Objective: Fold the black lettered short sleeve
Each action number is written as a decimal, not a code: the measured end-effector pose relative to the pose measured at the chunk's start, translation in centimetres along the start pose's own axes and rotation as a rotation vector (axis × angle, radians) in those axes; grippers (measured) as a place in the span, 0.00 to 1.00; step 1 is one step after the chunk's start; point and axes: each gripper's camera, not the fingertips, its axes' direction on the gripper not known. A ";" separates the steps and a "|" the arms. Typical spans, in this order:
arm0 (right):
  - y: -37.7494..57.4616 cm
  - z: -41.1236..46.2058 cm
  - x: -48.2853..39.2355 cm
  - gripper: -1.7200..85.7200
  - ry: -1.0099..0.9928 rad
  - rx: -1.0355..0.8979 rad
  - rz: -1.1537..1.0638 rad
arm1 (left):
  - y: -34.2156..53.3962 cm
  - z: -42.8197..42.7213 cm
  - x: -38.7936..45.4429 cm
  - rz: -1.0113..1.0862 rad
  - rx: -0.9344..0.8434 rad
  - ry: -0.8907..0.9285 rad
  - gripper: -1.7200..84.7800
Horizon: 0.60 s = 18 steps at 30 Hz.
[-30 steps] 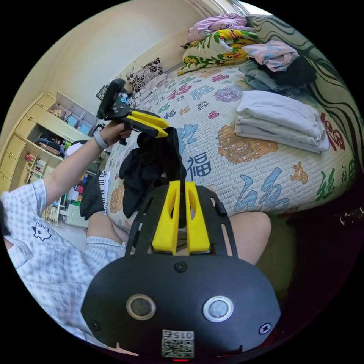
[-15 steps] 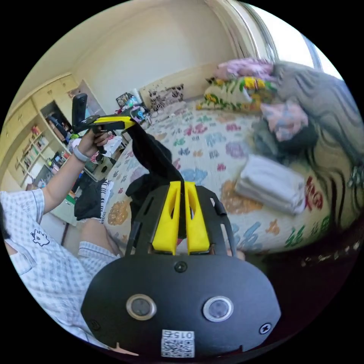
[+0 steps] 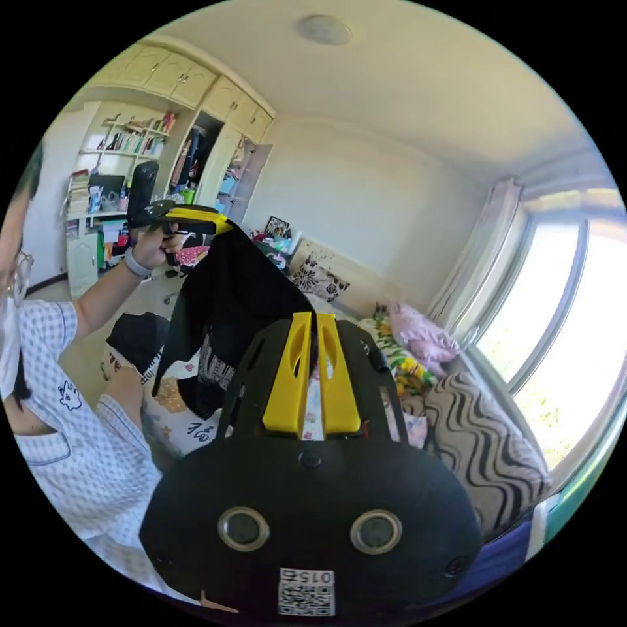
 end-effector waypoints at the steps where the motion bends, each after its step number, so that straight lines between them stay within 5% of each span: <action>1: -0.5 -0.6 -0.4 0.02 0.009 0.005 -0.018 | -0.3 -1.1 0.2 0.009 0.006 -0.017 0.02; 10: -5.9 -0.3 -3.3 0.01 0.146 0.055 -0.189 | -0.5 -8.7 -0.2 0.052 0.041 -0.148 0.02; 18: -8.6 21.9 4.4 0.02 0.010 -0.204 -0.054 | 7.0 3.4 -10.7 -0.092 -0.251 -0.197 0.02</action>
